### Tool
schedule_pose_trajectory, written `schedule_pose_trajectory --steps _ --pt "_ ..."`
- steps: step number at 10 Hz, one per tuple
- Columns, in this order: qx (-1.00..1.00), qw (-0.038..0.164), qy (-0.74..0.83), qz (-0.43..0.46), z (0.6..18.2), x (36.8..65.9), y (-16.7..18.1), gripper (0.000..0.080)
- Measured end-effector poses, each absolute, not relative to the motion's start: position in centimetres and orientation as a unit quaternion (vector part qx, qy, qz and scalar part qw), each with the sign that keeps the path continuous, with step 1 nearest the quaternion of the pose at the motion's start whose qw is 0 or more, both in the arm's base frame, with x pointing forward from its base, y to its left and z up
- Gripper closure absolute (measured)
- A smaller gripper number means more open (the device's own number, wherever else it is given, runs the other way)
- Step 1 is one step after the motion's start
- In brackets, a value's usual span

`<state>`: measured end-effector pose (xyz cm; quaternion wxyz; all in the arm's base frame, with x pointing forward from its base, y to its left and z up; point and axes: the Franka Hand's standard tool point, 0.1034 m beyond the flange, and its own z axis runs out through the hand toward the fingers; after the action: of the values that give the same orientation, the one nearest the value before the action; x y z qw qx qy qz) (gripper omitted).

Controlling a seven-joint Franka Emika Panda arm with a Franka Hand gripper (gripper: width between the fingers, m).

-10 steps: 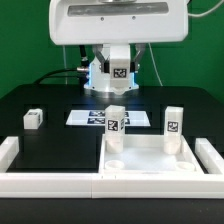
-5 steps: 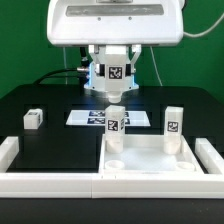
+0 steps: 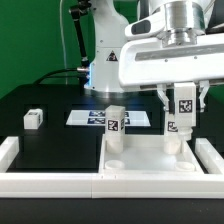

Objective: Assemble square table

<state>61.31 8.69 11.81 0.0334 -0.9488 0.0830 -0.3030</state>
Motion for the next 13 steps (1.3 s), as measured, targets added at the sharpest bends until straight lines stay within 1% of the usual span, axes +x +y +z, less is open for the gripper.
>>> schedule_pose_trajectory --steps 3,4,5,6,8,9,13 --pt "-0.950 0.028 0.074 -0.303 11.6 61.3 8.5 0.0512" --pt "-0.952 0.015 0.064 -0.299 10.4 61.1 8.1 0.0512" --pt "-0.952 0.008 0.059 -0.299 9.6 61.6 8.4 0.0512" --pt "-0.952 0.005 0.052 -0.302 9.2 62.2 8.8 0.0512" --pt "-0.953 -0.002 0.047 -0.298 7.6 62.0 8.4 0.0511" --pt "-0.954 -0.002 0.044 -0.297 7.3 61.8 8.7 0.0511" --pt "-0.955 0.001 0.038 -0.295 7.1 61.6 9.6 0.0511"
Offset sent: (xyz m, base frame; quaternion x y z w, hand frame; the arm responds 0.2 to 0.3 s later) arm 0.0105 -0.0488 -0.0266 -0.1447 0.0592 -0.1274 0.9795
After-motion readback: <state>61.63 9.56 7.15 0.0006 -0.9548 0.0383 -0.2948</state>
